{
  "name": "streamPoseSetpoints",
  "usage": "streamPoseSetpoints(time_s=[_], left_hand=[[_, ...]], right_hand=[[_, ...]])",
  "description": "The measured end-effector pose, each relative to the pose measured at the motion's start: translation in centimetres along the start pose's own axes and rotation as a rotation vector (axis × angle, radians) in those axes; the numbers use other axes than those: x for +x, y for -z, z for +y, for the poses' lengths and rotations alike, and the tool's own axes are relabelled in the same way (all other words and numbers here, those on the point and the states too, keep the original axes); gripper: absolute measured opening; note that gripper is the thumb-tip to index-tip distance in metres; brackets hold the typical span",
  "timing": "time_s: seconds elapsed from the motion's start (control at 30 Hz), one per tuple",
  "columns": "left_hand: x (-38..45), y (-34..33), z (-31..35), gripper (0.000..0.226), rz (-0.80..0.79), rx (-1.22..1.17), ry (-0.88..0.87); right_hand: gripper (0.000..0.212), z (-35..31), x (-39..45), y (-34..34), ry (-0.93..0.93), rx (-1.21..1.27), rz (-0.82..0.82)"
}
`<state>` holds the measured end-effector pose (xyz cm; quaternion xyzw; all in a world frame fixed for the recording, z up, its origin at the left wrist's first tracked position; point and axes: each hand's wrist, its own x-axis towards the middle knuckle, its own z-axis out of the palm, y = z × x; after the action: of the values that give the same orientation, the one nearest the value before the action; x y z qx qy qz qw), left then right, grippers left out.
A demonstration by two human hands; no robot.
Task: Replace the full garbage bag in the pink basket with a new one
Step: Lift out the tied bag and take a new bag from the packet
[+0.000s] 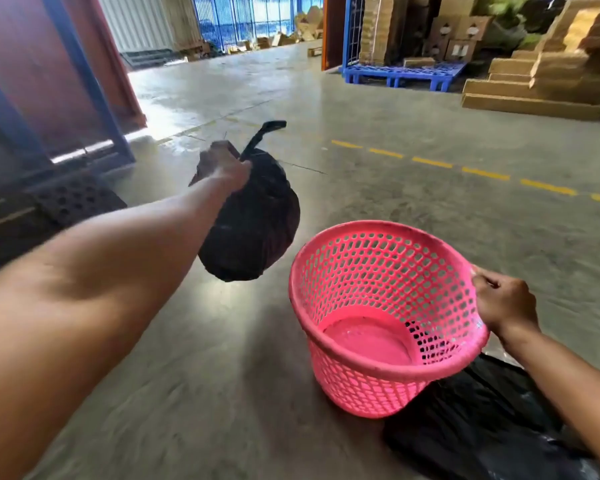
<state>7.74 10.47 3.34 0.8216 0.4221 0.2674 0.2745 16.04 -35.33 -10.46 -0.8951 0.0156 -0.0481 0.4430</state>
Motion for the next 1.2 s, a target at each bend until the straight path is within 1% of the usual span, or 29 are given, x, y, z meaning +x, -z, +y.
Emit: streamPoseSetpoints(time_s=[0.13,0.23,0.3,0.37,0.4,0.43,0.53,0.57,0.6,0.67,0.73,0.8,0.83,0.9,0.93,1.0,1.07,1.1,1.17,1.2], left_hand=[[-1.3,-3.9,-6.4,0.025,-0.048,0.09,0.144],[-3.4,-6.7,-10.1,0.022,-0.141,0.125,0.207],[-4.7,-8.0,-11.8,0.023,-0.219,0.169,0.202],[-5.5,-9.1,-12.5,0.028,-0.274,0.224,0.159],[-5.7,-9.2,-12.5,0.034,-0.282,0.268,0.126],[-5.8,-9.1,-12.2,0.045,-0.285,0.331,0.089],[-6.1,-8.0,-9.9,0.087,-0.27,0.531,-0.013],[-6.1,-7.4,-8.8,0.094,-0.264,0.533,-0.038],[-6.2,-6.9,-7.3,0.095,-0.255,0.495,-0.06],[-6.5,-6.1,-3.6,0.08,-0.233,0.378,-0.141],[-7.6,-5.7,1.1,0.06,-0.231,0.264,-0.279],[-9.8,-5.4,5.8,0.043,-0.233,0.173,-0.45],[-11.4,-5.4,8.1,0.038,-0.237,0.122,-0.538],[-15.4,-5.7,12.0,0.032,-0.274,0.027,-0.702],[-17.6,-5.9,13.5,0.033,-0.319,-0.002,-0.768],[-22.5,-7.2,15.5,0.041,-0.451,0.003,-0.876],[-26.4,-8.8,15.5,0.054,-0.564,0.095,-0.914],[-29.0,-10.1,15.9,0.063,-0.607,0.135,-0.938],[-31.7,-11.6,14.6,0.084,-0.629,0.292,-0.933],[-32.4,-12.2,13.9,0.092,-0.623,0.377,-0.929]], right_hand=[[0.039,0.0,0.1,-0.1,-0.001,0.002,0.01],[0.039,0.1,0.2,-0.2,-0.01,0.004,0.016],[0.038,0.0,0.1,-0.3,0.005,0.013,0.015],[0.036,0.0,0.2,-0.3,0.029,0.016,0.029],[0.036,0.0,0.3,-0.4,0.036,0.02,0.03],[0.036,0.0,0.3,-0.5,0.034,0.019,0.029],[0.037,0.2,0.5,-0.6,0.031,0.009,0.013],[0.036,0.1,0.4,-0.5,0.029,0.008,0.003],[0.036,0.0,0.5,-0.5,0.029,0.014,-0.007],[0.034,-0.2,0.5,-0.2,0.014,0.03,-0.054],[0.034,-0.4,0.5,0.5,-0.035,0.046,-0.121],[0.044,-0.9,0.6,1.2,-0.077,0.034,-0.177],[0.043,-1.0,0.8,1.9,-0.101,0.043,-0.207],[0.033,-1.2,1.4,3.7,-0.14,0.06,-0.291],[0.032,-1.1,1.8,4.7,-0.135,0.026,-0.341],[0.028,-0.3,2.3,7.6,-0.106,-0.152,-0.431],[0.024,0.9,2.2,9.4,-0.009,-0.357,-0.491],[0.023,2.7,1.7,11.3,0.031,-0.481,-0.481],[0.024,5.6,0.1,12.0,0.096,-0.703,-0.491],[0.027,7.3,-1.0,11.8,0.095,-0.755,-0.515]])
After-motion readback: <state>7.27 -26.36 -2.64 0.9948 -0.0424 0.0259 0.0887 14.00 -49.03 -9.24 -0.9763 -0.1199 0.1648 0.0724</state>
